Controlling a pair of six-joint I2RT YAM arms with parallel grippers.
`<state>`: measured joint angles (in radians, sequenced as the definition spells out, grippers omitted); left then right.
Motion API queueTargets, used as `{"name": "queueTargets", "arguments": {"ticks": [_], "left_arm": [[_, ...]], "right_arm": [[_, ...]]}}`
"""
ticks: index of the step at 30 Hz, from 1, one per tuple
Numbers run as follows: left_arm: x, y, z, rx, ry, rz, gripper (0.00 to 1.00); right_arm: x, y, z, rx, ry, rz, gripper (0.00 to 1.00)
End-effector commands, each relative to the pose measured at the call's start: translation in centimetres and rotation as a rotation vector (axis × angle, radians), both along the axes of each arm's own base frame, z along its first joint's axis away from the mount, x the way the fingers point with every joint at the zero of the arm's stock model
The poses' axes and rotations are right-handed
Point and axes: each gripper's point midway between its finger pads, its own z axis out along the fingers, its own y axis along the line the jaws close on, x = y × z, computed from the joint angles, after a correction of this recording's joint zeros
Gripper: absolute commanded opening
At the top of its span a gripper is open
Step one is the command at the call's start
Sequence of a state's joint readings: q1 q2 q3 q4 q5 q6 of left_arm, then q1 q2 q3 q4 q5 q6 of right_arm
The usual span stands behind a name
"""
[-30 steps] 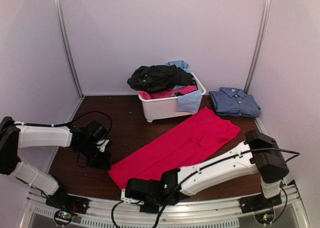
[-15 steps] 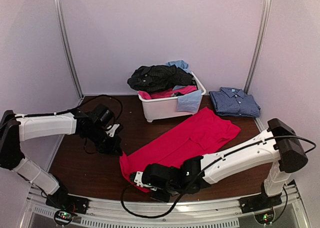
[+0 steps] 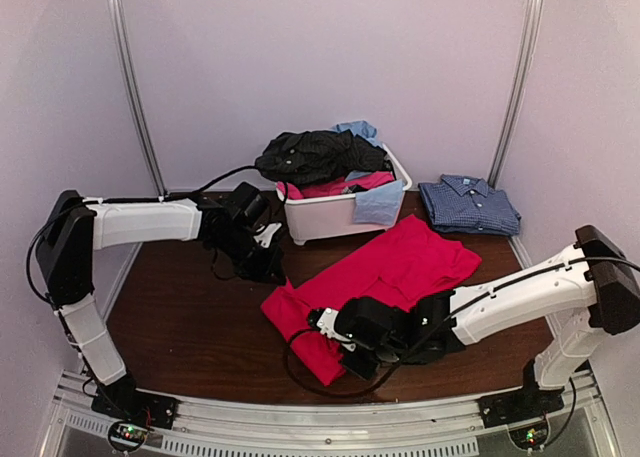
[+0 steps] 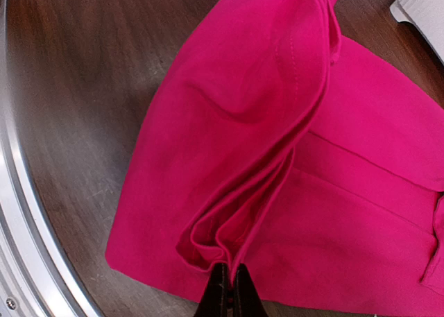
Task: Fold and stack the mixed laundry pile
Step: Fold the rectangle-folded T-shirt at the center of the board.
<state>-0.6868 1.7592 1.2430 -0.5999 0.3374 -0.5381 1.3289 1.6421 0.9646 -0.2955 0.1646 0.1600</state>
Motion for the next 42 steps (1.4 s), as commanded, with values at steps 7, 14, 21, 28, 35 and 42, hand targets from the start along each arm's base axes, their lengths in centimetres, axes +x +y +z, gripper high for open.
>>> {"name": "queueTargets", "arguments": {"ticks": [7, 14, 21, 28, 35, 42], "left_arm": [[5.1, -5.1, 1.7, -0.086, -0.092, -0.059, 0.00], [7.8, -7.7, 2.5, -0.114, -0.147, -0.071, 0.00], [10.2, -10.4, 3.0, -0.149, -0.187, -0.091, 0.00], [11.6, -12.5, 2.9, -0.165, -0.217, -0.104, 0.00], [12.8, -14.4, 2.4, -0.177, -0.242, -0.114, 0.00], [13.7, -15.1, 1.5, -0.178, -0.250, -0.111, 0.00]], "right_arm": [[4.4, -4.8, 1.8, 0.072, -0.020, -0.179, 0.00], [6.4, -8.1, 2.1, 0.071, -0.034, -0.279, 0.00], [8.0, -10.8, 2.1, 0.069, -0.036, -0.393, 0.00], [9.5, -13.2, 2.3, 0.060, -0.054, -0.484, 0.00], [10.9, -15.6, 1.9, 0.036, -0.052, -0.566, 0.00], [12.1, -17.0, 1.5, 0.028, -0.049, -0.625, 0.00]]}}
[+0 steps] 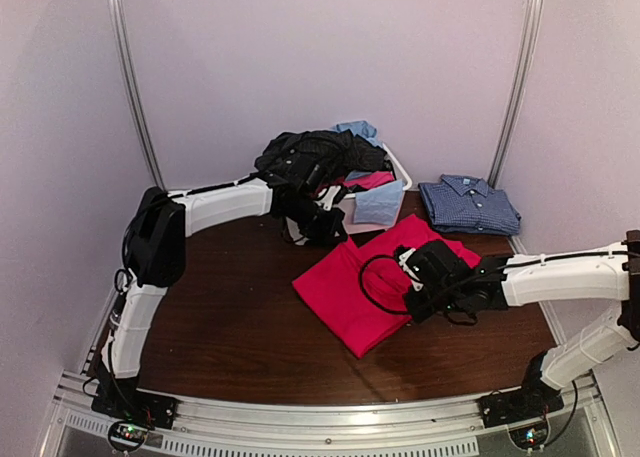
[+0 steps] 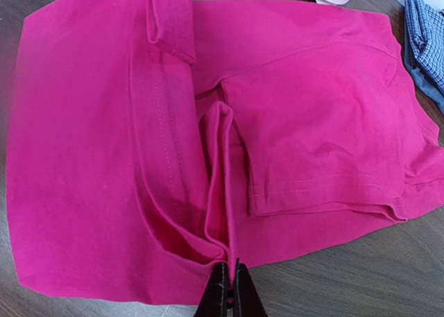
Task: Fold and stack the mixed laundry pile
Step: Fold the rectangle-folded T-shirt at the center of the board.
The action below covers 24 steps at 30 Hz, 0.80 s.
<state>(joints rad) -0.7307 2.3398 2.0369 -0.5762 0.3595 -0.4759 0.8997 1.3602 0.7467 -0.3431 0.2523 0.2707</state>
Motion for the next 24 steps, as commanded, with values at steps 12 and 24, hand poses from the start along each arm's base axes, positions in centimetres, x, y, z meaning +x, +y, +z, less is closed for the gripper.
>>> {"name": "queueTargets", "arguments": {"ticks": [12, 24], "left_arm": [[2.0, -1.7, -1.4, -0.018, -0.046, -0.005, 0.02], [3.1, 1.7, 5.1, 0.045, -0.213, 0.051, 0.41]], "right_arm": [[1.8, -2.1, -1.5, -0.040, 0.024, -0.100, 0.00], [4.1, -4.7, 2.5, 0.019, -0.018, -0.238, 0.40]]}}
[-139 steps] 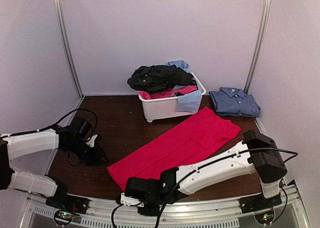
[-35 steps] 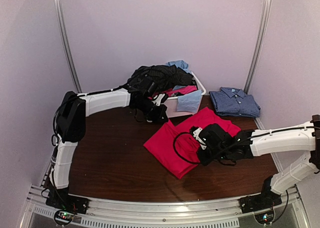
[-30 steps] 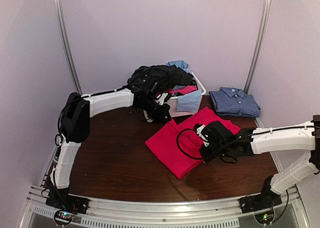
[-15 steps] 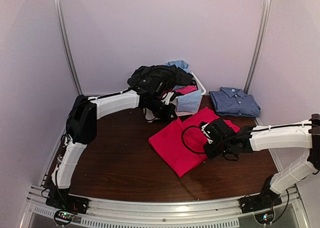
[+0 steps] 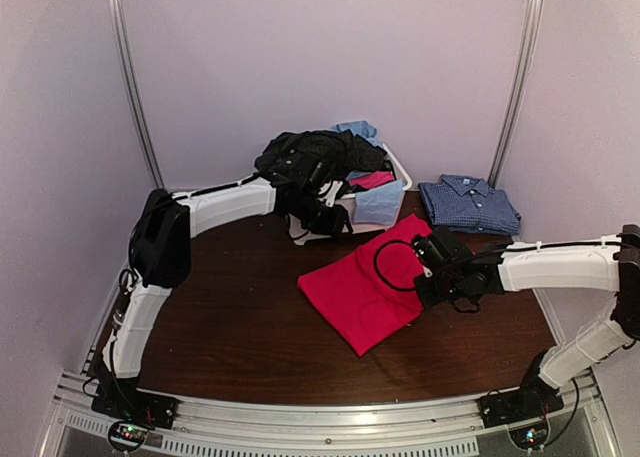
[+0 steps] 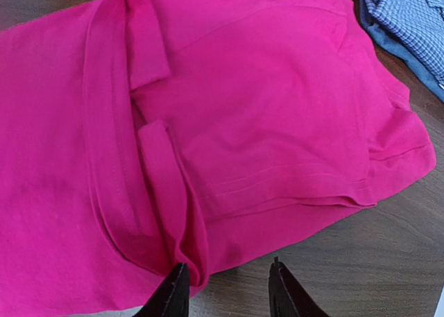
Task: Fold and stack the mixed laundry pile
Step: Fold the rectangle-folded T-shirt at the center of the board, then rotate the 2/3-rectangle-folded T-shirt at the center of the board.
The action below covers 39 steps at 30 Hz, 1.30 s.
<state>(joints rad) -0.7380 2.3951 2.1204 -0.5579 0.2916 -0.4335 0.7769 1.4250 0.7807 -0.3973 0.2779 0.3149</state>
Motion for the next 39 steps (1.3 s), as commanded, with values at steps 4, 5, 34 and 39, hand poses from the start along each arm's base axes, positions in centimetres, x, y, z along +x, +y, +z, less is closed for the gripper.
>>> {"name": "queueTargets", "arguments": {"ticks": [4, 5, 34, 39], "left_arm": [[-1.3, 4.9, 5.1, 0.061, -0.155, 0.003, 0.41], [-1.9, 5.4, 5.2, 0.057, -0.167, -0.009, 0.41], [-19.3, 8.6, -12.6, 0.480, -0.104, -0.438, 0.04], [-27.1, 10.2, -13.5, 0.495, 0.011, -0.475, 0.03]], "right_arm": [[0.8, -0.3, 5.6, 0.154, -0.077, -0.041, 0.39], [0.5, 0.2, 5.8, 0.185, -0.064, -0.014, 0.37], [-0.4, 2.9, 4.5, 0.449, 0.066, -0.053, 0.26], [-1.1, 1.0, 3.8, 0.402, 0.075, -0.095, 0.26]]}}
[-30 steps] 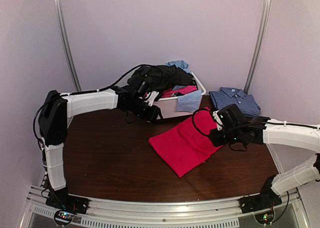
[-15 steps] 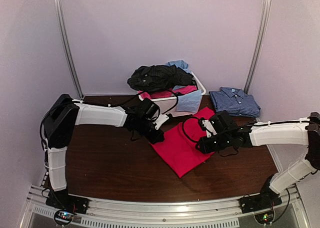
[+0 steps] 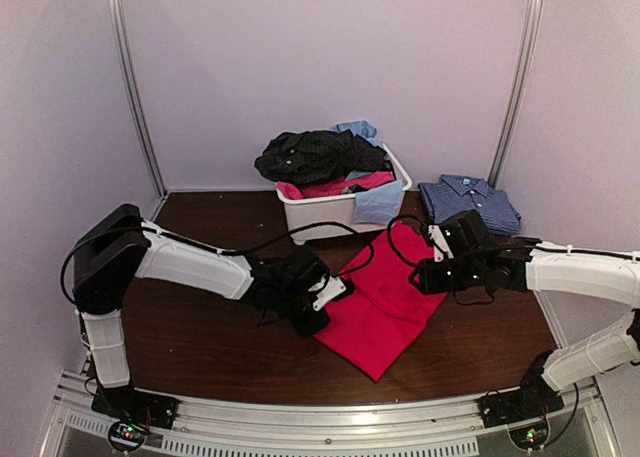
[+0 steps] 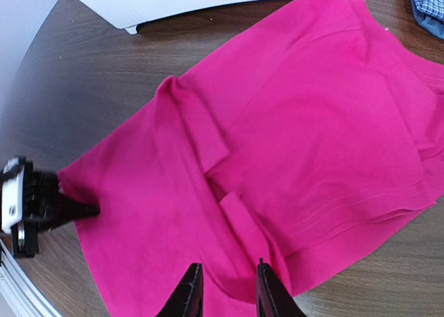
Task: Fold and stack the mixed laundry pile
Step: Rotate the 2/3-rectangle-folded T-shirt at the center of the board, then rotate the 2/3-rectangle-folded T-shirt from the center of the board.
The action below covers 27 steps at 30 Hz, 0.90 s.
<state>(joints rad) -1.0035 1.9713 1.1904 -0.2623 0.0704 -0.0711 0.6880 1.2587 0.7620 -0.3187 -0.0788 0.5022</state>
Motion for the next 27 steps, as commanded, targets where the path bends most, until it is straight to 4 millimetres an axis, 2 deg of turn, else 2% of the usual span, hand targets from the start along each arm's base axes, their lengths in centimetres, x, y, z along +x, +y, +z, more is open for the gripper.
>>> {"name": "queueTargets", "arguments": {"ticks": [1, 3, 5, 7, 9, 11, 13, 16, 19, 22, 24, 27], "left_arm": [[-9.9, 3.9, -4.1, 0.185, 0.208, -0.028, 0.03], [-13.5, 3.3, -3.7, 0.201, 0.232, -0.082, 0.03], [-16.3, 2.0, -2.4, 0.173, 0.262, -0.132, 0.04], [-17.6, 0.8, -0.7, 0.116, 0.289, -0.152, 0.06], [-17.7, -0.3, 1.5, 0.041, 0.285, -0.167, 0.08], [-16.8, -1.0, 3.9, -0.018, 0.239, -0.166, 0.10], [-15.0, -1.3, 6.0, -0.093, 0.216, -0.136, 0.11], [-11.7, -0.4, 8.8, -0.244, 0.227, -0.041, 0.13], [-7.7, 2.4, 10.8, -0.359, 0.186, 0.116, 0.16], [-3.8, 5.8, 11.8, -0.433, 0.151, 0.283, 0.17], [-1.8, 8.1, 12.3, -0.481, 0.139, 0.383, 0.17], [0.0, 10.8, 12.2, -0.499, 0.119, 0.475, 0.18]], "right_arm": [[-0.6, -2.6, -1.3, -0.084, 0.032, -0.072, 0.26], [-0.6, -2.8, -2.0, -0.100, 0.047, -0.075, 0.27], [-0.3, -2.9, -2.6, -0.112, 0.056, -0.077, 0.27], [0.3, -2.8, -3.4, -0.127, 0.067, -0.071, 0.27], [0.9, -2.5, -3.9, -0.140, 0.072, -0.060, 0.27], [1.4, -1.6, -4.3, -0.135, 0.080, -0.022, 0.27], [2.0, 0.1, -4.5, -0.098, 0.066, 0.045, 0.26], [2.6, 2.7, -5.1, -0.047, 0.068, 0.138, 0.25], [3.4, 4.3, -6.5, -0.052, 0.087, 0.195, 0.24], [4.1, 5.7, -8.0, -0.066, 0.087, 0.237, 0.23], [4.6, 6.8, -8.6, -0.061, 0.088, 0.263, 0.23], [5.3, 9.1, -8.5, -0.039, 0.064, 0.313, 0.23]]}}
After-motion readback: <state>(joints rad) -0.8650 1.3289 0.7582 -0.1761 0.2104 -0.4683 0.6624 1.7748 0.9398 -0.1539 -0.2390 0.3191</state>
